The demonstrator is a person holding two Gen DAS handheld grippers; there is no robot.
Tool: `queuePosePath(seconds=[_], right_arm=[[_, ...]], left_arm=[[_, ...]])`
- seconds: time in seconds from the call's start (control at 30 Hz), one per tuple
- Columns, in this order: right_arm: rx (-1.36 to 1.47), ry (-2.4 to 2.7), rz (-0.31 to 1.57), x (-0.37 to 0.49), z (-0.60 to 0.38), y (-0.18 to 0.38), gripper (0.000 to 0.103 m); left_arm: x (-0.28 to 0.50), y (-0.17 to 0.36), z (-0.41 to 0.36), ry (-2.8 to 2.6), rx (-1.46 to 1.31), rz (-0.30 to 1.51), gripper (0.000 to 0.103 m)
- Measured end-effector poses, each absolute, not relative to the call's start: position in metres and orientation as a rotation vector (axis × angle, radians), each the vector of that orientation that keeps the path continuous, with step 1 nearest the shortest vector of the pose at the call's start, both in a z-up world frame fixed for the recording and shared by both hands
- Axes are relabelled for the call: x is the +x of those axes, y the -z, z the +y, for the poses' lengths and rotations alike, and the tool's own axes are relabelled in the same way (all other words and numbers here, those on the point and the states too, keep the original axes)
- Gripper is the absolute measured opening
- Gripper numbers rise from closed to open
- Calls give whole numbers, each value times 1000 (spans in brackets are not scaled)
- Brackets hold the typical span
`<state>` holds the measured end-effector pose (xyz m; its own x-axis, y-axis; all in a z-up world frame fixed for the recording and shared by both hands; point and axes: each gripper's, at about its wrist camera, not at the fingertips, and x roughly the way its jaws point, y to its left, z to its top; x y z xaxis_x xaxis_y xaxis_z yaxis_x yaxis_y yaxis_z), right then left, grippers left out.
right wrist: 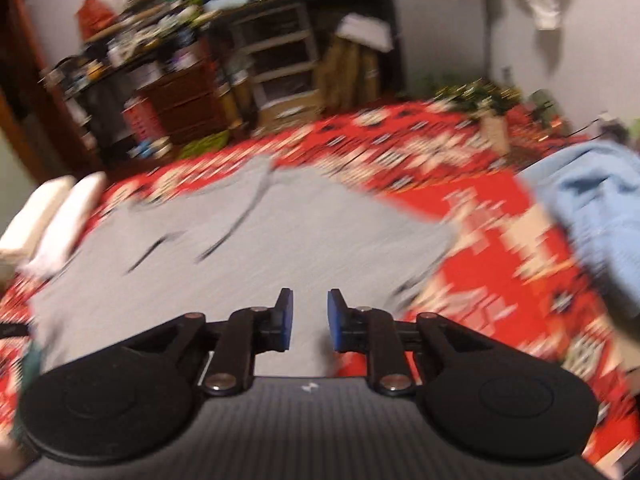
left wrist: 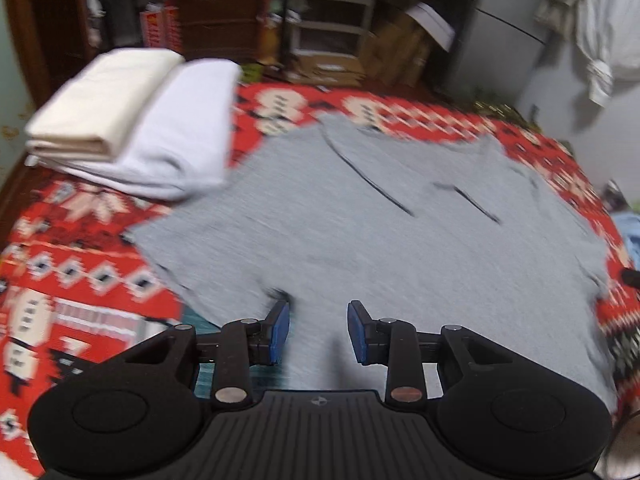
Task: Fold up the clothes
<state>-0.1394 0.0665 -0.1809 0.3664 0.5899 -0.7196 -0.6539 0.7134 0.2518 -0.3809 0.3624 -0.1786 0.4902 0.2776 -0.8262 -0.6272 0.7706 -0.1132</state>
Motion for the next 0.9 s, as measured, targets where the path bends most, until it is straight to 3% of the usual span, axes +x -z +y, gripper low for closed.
queuePosePath(seconds=[0.33,0.83,0.9], right_arm=[[-244,-771,990,-192,65,213,22],[-231,-770,1012,-217,15,207,22],[-215,-787,993,-221,17,201,31]], left_arm=[[-401,221,332,-438,-388,969,32],[-448,211,309,-366,-370,962,36],[-447,204,305,-356,-370,934,40]])
